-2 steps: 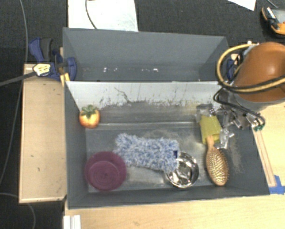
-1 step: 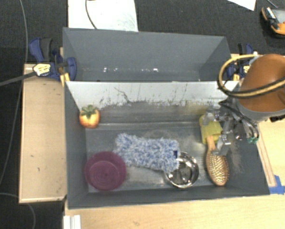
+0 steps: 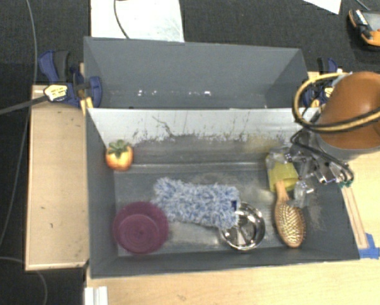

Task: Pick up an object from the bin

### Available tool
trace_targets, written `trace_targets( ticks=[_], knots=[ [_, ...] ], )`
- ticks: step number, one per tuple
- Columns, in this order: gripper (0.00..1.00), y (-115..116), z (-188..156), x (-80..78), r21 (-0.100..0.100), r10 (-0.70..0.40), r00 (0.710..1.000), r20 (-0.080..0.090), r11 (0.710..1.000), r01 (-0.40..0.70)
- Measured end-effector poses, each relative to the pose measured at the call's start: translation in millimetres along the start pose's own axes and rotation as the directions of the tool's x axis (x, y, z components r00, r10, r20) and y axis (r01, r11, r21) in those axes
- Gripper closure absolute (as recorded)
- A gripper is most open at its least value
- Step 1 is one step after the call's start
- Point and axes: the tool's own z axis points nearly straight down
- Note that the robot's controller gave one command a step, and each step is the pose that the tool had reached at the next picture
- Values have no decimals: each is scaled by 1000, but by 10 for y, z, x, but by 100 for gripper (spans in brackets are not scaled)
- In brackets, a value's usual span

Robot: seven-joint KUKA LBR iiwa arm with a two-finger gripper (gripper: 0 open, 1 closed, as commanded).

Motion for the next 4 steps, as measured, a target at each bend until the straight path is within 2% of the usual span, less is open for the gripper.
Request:
trace_targets(
  ticks=[1, 2, 3, 4],
  knots=[
    [0, -110, 779, 213, -2, -274, 962, -3, 962, 274],
    [0, -344, 613, 264, 3, -414, 910, 10, 910, 414],
    [0, -176, 830, 260, -5, -307, 952, 1, 952, 307],
    [0, -233, 814, 213, -7, -673, 740, 18, 740, 673]
  ],
)
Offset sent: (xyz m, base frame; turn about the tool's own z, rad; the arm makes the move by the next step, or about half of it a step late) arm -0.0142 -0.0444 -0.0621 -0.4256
